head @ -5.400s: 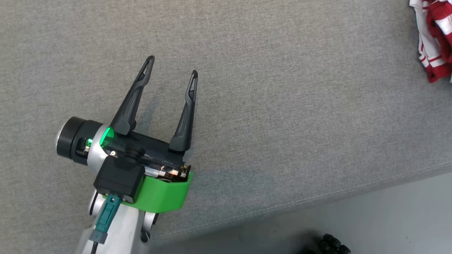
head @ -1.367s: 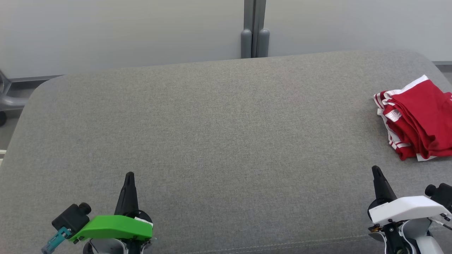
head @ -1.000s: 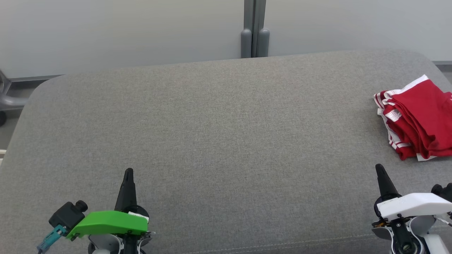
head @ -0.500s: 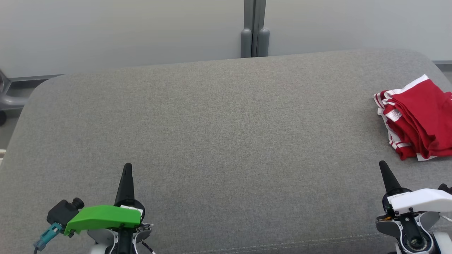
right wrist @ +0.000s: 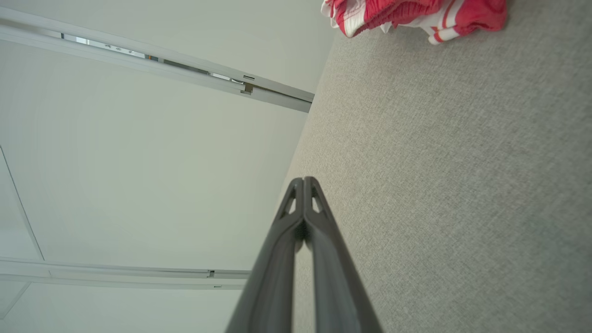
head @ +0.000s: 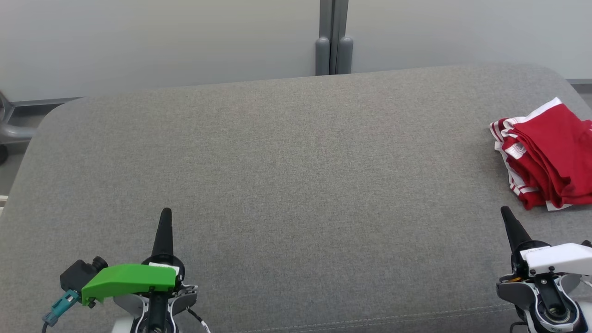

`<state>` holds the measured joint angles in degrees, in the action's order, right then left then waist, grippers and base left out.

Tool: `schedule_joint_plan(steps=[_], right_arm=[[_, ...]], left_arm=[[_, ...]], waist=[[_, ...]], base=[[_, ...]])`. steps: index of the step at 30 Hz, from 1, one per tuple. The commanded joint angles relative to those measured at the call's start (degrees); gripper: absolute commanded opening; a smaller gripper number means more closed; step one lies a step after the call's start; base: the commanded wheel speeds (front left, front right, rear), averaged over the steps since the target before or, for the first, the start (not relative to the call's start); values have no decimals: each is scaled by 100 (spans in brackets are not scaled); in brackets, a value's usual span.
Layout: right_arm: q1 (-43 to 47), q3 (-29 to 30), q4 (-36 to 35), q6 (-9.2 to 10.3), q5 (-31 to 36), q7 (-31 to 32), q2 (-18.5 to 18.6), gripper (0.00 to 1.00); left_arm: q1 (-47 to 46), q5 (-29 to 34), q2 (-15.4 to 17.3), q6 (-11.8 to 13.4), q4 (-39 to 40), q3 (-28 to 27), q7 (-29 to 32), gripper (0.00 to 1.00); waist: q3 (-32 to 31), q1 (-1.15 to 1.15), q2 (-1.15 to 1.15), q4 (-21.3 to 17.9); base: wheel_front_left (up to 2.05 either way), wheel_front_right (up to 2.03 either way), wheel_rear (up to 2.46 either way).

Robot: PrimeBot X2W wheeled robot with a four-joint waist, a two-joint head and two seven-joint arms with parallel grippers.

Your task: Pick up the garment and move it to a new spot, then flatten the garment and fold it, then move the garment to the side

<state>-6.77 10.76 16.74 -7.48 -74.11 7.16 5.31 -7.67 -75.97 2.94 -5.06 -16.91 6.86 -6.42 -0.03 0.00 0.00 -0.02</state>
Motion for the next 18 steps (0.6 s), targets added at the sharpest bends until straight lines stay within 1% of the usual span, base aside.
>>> schedule_joint_plan(steps=[1, 18], right_arm=[[-125, 54, 2, -4, -190, 62, 44, 0], [-239, 251, 100, -3, -949, 353, 52, 0]], left_arm=[[-147, -184, 15, -53, 5, -36, 26, 0], [-289, -928, 10, -147, -85, -74, 131, 0]], waist=[[1, 0, 0, 0], [9, 0, 0, 1]], base=[[0, 0, 0], [0, 0, 0]])
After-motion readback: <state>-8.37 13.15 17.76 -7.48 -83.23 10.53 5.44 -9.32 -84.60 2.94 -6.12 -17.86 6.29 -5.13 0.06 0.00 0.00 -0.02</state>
